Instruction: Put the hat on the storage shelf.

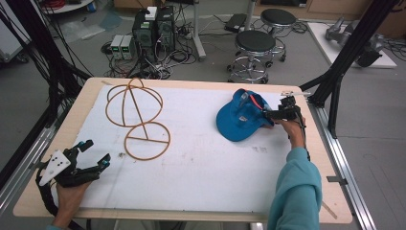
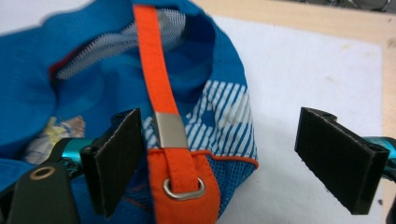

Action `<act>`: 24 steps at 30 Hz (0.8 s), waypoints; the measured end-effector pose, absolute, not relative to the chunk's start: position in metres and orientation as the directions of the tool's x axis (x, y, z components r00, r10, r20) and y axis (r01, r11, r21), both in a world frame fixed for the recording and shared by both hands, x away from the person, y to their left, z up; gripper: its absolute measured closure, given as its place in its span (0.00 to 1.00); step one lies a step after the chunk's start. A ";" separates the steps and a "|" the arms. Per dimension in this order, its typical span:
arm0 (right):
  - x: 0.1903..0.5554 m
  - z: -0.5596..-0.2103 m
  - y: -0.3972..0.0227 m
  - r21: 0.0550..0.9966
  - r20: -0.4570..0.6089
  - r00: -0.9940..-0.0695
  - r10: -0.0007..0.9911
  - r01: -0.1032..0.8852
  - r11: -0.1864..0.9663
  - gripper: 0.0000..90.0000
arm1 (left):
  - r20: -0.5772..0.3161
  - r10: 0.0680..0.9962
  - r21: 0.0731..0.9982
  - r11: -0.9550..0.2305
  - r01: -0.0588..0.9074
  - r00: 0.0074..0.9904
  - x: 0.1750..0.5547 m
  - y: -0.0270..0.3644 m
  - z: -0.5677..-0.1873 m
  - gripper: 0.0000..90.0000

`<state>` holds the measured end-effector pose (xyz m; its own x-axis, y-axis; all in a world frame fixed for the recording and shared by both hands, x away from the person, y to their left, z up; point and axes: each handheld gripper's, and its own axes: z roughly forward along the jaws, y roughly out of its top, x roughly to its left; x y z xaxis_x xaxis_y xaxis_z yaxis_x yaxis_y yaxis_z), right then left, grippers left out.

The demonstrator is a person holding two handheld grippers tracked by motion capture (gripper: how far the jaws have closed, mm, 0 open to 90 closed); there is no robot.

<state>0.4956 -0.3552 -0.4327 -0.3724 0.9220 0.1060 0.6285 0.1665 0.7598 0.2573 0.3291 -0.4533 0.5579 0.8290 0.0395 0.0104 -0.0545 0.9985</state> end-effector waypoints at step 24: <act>0.498 -0.437 -0.343 0.685 0.053 -0.404 0.913 0.680 0.261 0.70 | 0.040 0.828 0.998 -0.054 0.008 0.559 0.257 0.329 -0.453 0.19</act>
